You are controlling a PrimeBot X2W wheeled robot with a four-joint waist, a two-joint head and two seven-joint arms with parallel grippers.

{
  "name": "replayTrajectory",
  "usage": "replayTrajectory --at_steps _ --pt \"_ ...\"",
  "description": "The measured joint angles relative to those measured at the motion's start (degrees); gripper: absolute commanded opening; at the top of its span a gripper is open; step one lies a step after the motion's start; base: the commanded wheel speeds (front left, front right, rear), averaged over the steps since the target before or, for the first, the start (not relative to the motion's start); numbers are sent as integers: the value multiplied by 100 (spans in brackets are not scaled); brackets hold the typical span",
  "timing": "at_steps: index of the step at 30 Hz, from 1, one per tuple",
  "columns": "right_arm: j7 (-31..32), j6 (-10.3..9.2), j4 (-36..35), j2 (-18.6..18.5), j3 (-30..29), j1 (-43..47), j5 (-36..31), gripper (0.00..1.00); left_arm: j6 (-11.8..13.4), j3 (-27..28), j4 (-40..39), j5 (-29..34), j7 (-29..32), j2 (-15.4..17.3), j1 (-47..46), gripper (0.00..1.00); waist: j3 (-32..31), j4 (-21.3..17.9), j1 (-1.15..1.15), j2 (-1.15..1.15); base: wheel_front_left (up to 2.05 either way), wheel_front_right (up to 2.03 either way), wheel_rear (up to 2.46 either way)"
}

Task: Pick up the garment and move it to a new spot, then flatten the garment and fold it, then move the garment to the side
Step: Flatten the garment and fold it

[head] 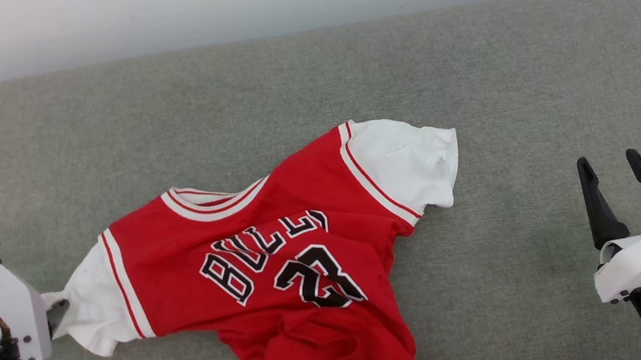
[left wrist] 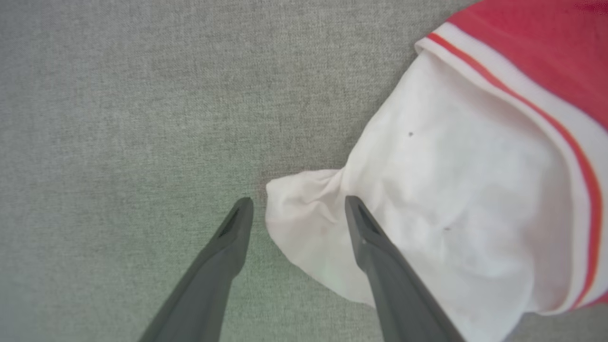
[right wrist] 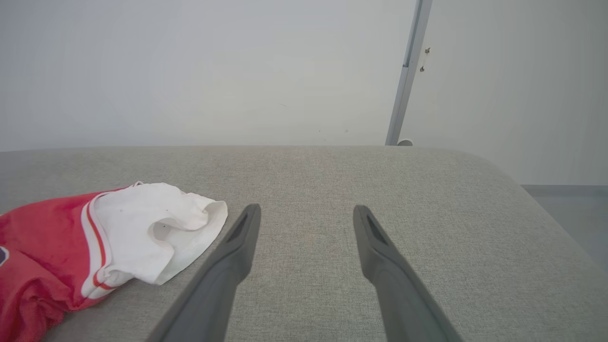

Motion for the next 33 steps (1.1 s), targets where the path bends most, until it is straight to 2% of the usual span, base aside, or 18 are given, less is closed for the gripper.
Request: replayTrajectory --at_steps 12,13,14,15,16,23,27,33 --pt "160 0 -131 -116 114 -13 59 100 98 -200 119 35 541 -37 -149 100 20 24 0 0 0 0 0" --pt "181 0 -152 -131 119 -20 60 100 99 -207 170 21 617 -62 -181 80 25 24 0 0 0 0 0" --pt "204 0 -165 -145 123 -30 63 100 92 -223 216 18 669 -75 -204 49 30 25 0 0 0 0 0" --pt "222 0 -176 -157 125 -51 75 100 91 -230 269 -4 717 -97 -225 37 37 25 0 0 0 0 0" --pt "255 0 -200 -162 135 -65 87 100 71 -229 320 -24 751 -127 -250 0 44 26 0 0 0 0 0" --pt "691 0 -396 -267 369 -199 359 100 -116 -204 505 -127 712 -289 -396 0 118 60 0 0 0 0 0" --pt "1276 0 -360 -458 604 -530 652 100 -157 -223 576 -107 699 -374 -547 0 187 124 0 0 0 0 0" --pt "2249 0 141 -657 887 -1312 1088 100 -255 -325 620 9 646 -564 -818 0 299 301 0 0 0 0 0"
